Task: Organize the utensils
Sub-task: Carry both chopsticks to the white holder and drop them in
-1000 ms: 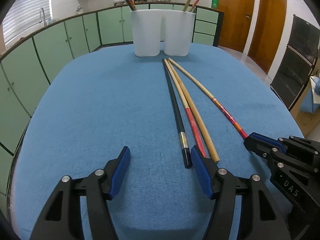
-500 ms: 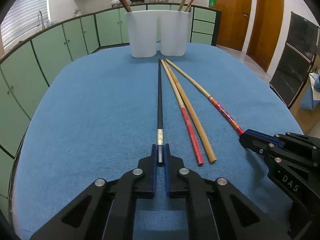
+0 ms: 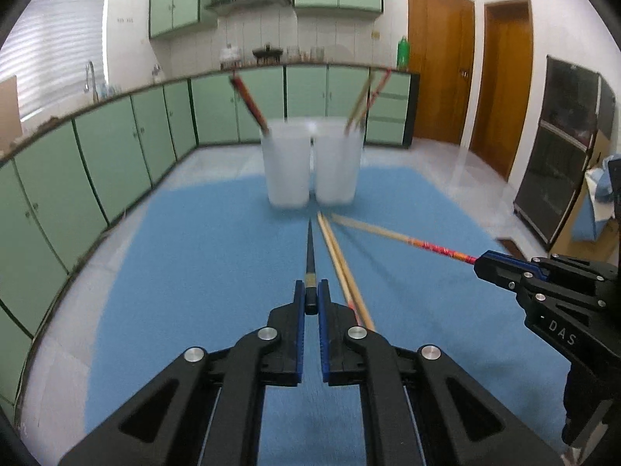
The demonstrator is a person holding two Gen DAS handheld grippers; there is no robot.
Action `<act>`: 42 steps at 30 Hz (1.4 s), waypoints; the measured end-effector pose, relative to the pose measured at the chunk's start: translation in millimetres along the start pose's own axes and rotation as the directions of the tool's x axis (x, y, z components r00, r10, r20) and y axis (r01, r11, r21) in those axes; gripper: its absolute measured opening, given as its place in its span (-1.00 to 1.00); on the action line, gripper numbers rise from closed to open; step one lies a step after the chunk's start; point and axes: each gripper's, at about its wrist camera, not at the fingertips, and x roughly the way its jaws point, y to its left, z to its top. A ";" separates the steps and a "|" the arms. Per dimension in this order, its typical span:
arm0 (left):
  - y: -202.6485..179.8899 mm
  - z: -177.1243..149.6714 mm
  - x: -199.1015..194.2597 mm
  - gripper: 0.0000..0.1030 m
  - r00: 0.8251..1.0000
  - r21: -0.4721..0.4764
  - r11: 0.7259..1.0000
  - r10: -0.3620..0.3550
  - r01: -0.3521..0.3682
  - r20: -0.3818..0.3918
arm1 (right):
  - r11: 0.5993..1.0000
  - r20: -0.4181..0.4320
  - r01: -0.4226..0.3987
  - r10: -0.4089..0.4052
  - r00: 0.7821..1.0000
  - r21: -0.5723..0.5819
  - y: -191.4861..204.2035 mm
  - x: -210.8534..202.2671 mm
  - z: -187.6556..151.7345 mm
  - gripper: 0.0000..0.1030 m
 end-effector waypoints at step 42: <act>13.7 262.4 29.3 -0.88 0.902 0.063 0.997 -0.060 0.036 0.427 | 0.998 0.331 -0.042 0.055 0.942 -0.047 -46.4 6.8 305.7 -0.90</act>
